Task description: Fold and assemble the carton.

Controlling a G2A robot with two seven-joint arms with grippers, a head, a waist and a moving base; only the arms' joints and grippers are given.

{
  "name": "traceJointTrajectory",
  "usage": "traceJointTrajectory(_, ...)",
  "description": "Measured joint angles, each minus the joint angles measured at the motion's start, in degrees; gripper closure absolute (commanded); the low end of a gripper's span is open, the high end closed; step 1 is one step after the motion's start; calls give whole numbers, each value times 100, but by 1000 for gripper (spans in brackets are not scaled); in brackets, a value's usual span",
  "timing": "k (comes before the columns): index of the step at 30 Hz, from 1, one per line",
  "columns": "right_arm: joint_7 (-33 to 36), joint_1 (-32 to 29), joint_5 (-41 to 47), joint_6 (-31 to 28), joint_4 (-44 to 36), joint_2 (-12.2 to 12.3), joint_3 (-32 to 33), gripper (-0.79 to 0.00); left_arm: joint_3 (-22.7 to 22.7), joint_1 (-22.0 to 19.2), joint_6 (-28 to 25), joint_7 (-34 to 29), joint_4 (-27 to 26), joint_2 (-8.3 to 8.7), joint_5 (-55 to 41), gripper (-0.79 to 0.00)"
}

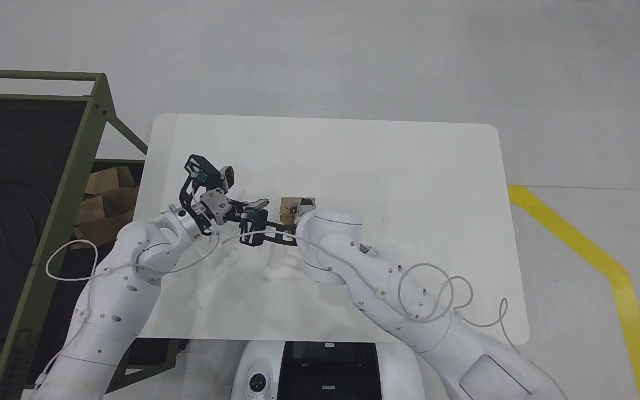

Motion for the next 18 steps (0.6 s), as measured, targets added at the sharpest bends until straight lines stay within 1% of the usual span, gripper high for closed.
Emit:
traceJointTrajectory(11, -58, 134, 71, -58, 121, -42, -114, -305, -64, 194, 66, 5, -160, -3, 71, -785)
traceJointTrajectory(18, -73, 183, 337, -73, 60, 17, -94, -317, -84, 223, 71, -33, -189, -8, 84, -785)
